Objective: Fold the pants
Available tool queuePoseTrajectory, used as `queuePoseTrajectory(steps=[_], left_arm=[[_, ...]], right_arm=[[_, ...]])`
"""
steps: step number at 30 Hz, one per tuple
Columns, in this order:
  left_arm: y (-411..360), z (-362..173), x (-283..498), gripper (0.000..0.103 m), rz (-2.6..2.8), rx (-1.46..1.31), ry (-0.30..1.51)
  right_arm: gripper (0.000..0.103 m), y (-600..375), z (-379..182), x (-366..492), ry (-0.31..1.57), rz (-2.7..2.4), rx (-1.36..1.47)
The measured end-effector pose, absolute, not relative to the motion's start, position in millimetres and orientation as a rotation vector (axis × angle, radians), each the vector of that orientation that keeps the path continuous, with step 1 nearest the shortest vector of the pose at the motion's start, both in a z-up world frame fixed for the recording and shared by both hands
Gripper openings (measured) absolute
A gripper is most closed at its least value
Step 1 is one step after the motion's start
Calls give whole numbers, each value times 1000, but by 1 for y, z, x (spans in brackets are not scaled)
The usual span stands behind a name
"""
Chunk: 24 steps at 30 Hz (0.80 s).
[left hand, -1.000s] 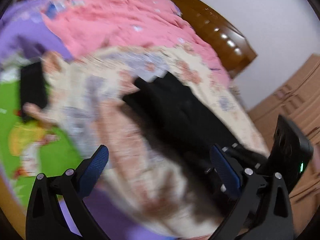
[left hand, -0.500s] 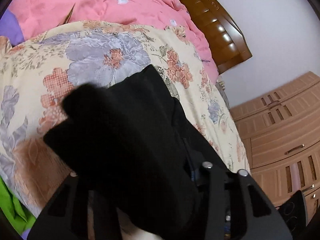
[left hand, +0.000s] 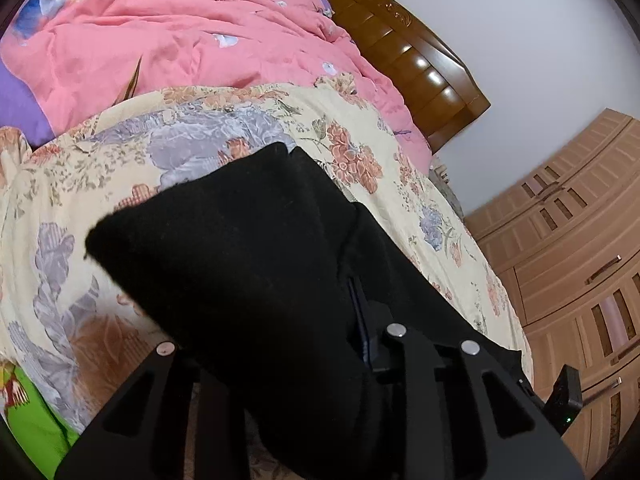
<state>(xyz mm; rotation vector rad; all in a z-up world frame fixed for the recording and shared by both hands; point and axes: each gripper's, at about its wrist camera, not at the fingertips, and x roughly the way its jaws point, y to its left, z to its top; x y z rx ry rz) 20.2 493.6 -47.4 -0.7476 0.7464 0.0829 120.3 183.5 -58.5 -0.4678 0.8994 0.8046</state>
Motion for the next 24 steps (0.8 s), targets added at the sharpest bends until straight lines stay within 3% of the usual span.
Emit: queuePoseTrajectory(steps=[7, 16, 24], left_arm=[[473, -17, 19, 29, 103, -626, 732], [387, 65, 7, 29, 111, -382, 632], [243, 114, -2, 29, 1, -134, 566]], right_arm=[[94, 182, -52, 115, 893, 793, -447], [95, 195, -52, 81, 851, 878, -496], [96, 42, 5, 111, 773, 727, -124]])
